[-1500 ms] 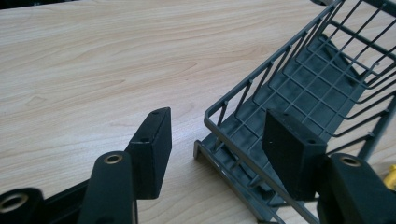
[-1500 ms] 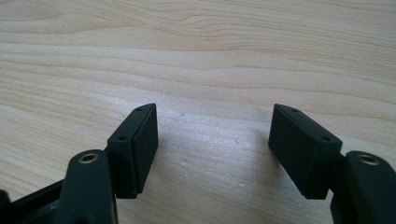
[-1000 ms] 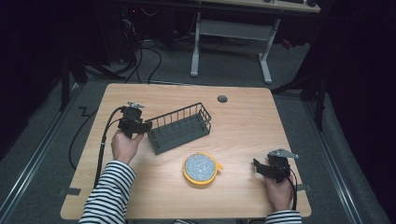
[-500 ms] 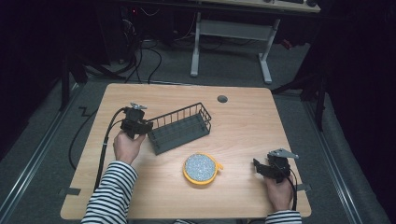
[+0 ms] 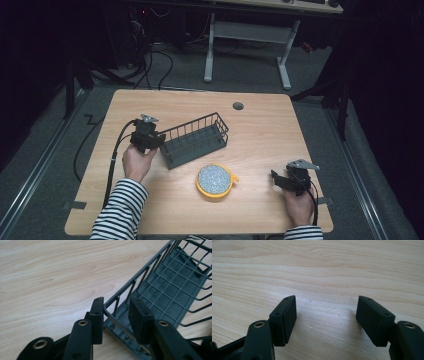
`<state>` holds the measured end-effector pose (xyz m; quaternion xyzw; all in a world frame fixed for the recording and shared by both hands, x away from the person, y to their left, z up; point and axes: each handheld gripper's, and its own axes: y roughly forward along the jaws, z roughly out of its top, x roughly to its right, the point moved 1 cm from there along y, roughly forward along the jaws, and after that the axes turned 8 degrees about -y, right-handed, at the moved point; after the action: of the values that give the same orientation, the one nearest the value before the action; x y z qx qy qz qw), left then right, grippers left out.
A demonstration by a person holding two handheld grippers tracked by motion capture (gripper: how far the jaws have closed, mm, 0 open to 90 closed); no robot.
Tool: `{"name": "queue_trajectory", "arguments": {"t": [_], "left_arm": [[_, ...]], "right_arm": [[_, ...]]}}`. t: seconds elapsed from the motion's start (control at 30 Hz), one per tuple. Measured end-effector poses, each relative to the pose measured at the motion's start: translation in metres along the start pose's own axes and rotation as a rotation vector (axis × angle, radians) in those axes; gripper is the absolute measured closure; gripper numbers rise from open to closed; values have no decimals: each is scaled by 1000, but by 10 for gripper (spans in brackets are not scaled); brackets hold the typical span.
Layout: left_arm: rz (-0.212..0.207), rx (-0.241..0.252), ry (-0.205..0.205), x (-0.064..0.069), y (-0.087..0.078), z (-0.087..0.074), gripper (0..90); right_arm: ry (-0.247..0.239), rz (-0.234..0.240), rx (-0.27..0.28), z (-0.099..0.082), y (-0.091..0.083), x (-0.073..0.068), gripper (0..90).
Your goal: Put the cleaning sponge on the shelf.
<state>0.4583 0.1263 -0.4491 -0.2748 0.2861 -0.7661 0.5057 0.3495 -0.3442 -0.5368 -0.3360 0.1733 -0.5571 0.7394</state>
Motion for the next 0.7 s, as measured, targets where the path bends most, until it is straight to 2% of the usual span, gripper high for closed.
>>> {"name": "queue_trajectory", "arguments": {"t": [0.47, 0.7], "left_arm": [[-32, 18, 16, 14, -3, -8, 663], [-43, 17, 21, 16, -2, -8, 663]], "right_arm": [[0, 0, 0, 0, 0, 0, 331], [-1, -1, -1, 0, 0, 0, 331]]}}
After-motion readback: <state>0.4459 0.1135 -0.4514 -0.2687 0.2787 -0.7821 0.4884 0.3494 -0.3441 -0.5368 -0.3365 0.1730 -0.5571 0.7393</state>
